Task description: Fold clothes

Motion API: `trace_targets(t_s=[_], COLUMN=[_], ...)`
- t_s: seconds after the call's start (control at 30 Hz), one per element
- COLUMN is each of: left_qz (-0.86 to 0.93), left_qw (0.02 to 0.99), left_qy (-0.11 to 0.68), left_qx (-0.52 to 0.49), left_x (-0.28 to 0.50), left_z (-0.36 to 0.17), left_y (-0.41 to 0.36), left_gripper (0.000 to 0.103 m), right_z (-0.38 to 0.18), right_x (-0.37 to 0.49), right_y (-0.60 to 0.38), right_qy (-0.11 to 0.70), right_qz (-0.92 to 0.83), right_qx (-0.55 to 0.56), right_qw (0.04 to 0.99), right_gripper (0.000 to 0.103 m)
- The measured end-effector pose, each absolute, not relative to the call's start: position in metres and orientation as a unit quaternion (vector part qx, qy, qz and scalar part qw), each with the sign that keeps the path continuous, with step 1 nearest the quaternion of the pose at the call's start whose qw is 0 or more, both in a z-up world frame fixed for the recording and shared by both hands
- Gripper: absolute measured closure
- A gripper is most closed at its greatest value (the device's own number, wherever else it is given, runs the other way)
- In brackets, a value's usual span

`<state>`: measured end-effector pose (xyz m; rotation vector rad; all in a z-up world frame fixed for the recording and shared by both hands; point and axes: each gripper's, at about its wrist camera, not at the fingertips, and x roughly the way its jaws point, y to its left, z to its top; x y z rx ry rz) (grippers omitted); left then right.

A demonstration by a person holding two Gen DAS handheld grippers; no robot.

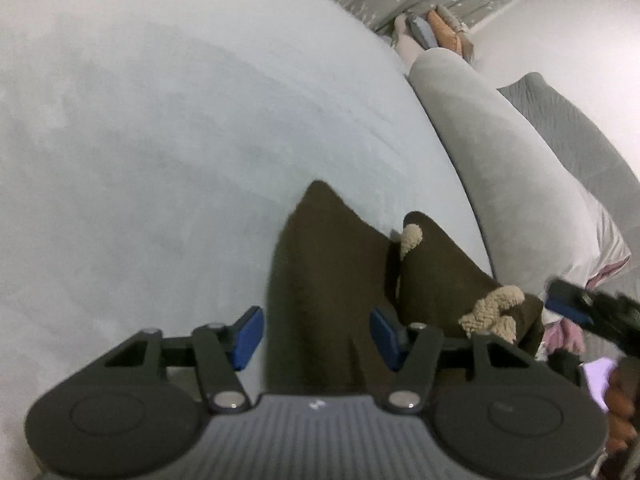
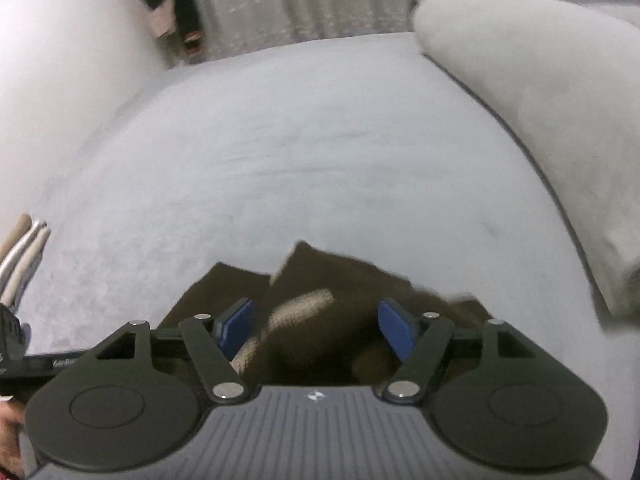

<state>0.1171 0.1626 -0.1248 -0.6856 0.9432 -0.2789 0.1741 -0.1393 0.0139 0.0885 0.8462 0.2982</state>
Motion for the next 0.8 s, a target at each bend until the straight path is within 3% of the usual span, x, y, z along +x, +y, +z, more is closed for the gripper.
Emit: trace_targets(t_s=[0.3,0.67,0.7,0.8], left_qz=[-0.146,-0.130,-0.128,-0.118], left_qw=[0.829,0.835,0.835,0.840], left_qy=[0.433,0.430,0.428,0.422], left_qx=[-0.322,-0.319,-0.320,-0.320], left_x=[0.133,0.132,0.131,0.127], left_z=[-0.134,-0.138,-0.138,-0.138], left_y=[0.153,0.148,0.148,0.148], left_gripper=[0.064,0.090,0.091,0.093], right_z=[-0.041,-0.074,-0.076,-0.079], right_x=[0.249,0.261,0.260,0.257], right_y=[-0.090,-0.079,-0.079,-0.078], right_qy=[0.478,0.497,0.495,0.488], right_qz=[0.161,0.160,0.162,0.172], right_qx=[-0.030,-0.049,-0.048,-0.046], right_qw=[0.863,0.852,0.852,0.855], right_gripper=[0.030,0.028,0.028,0.046])
